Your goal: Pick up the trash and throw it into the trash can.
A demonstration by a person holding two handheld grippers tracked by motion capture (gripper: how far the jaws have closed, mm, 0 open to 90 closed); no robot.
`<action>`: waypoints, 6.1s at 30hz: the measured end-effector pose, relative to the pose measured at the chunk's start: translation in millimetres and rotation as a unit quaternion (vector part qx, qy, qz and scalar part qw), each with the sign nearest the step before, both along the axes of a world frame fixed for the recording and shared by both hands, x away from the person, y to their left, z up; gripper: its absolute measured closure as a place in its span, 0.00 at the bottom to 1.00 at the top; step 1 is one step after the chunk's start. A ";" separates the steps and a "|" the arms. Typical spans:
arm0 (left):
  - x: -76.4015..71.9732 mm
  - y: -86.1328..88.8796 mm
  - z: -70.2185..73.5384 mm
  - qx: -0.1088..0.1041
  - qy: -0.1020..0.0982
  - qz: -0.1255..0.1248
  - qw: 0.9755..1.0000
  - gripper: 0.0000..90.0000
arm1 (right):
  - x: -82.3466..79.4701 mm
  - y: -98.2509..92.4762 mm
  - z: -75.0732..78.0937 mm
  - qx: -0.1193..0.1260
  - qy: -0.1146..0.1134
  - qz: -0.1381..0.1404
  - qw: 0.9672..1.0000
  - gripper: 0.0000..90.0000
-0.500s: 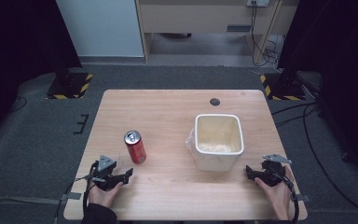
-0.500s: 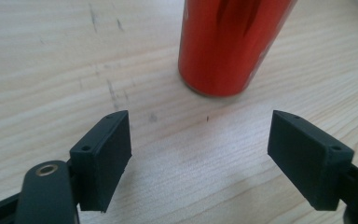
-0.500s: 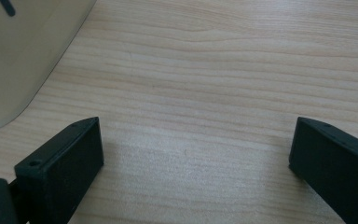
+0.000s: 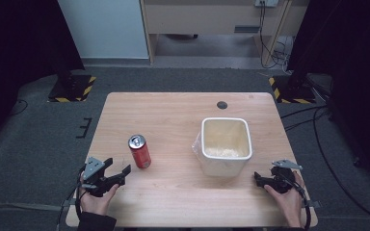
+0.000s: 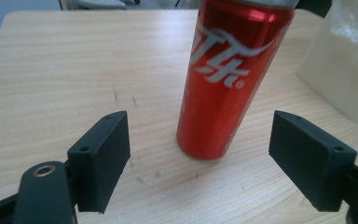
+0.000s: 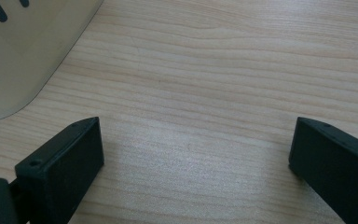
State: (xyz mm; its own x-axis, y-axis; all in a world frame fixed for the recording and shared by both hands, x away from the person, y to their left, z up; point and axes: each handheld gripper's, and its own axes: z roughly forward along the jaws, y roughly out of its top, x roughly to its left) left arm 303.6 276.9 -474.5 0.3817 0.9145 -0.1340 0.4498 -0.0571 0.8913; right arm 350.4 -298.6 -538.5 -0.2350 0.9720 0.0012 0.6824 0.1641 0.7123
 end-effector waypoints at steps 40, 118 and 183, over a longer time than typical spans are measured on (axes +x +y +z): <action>31.9 -31.3 70.5 0.004 -0.098 -0.020 0.995 0.17 | 0.1 0.7 -0.1 0.000 0.000 -0.003 1.000 0.03; 49.1 -67.9 59.4 0.019 -0.096 -0.059 0.993 0.37 | 0.1 0.7 -0.1 0.000 0.000 -0.003 1.000 0.03; 56.6 -193.9 140.4 -0.023 -0.174 -0.174 0.969 0.37 | 0.1 0.7 -0.1 0.000 0.000 -0.003 1.000 0.03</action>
